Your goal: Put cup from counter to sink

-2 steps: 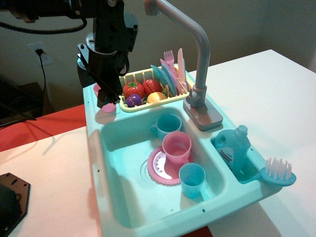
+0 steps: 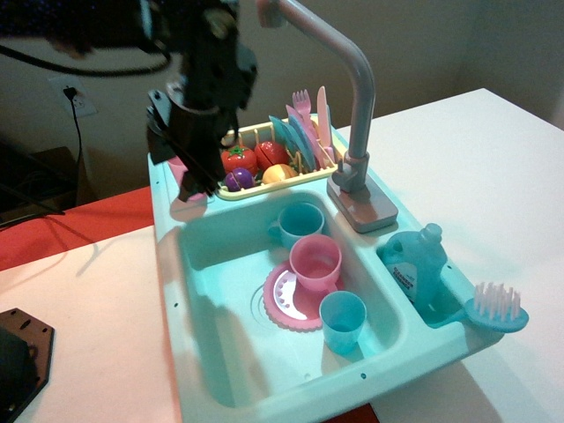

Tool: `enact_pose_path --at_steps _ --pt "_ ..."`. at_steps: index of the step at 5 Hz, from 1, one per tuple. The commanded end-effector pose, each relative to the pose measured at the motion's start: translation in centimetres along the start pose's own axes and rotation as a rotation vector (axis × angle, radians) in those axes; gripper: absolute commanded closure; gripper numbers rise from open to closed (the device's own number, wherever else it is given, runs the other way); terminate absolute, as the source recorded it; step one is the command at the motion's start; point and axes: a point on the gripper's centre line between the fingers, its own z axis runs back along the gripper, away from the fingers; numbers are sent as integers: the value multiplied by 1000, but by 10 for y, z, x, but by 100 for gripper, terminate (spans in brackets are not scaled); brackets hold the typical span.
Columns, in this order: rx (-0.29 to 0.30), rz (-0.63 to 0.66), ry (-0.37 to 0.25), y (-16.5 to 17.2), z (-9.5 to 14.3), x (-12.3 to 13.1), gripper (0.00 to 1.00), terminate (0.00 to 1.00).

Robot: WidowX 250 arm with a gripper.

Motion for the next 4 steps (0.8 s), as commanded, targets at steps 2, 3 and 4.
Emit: enact_pose_path --at_steps 2,3,4 --pt "-4 80 -22 15 8 29 0 0" --pt "-3 81 -11 16 4 30 0 0" --pt "18 67 -15 12 -11 23 100 0"
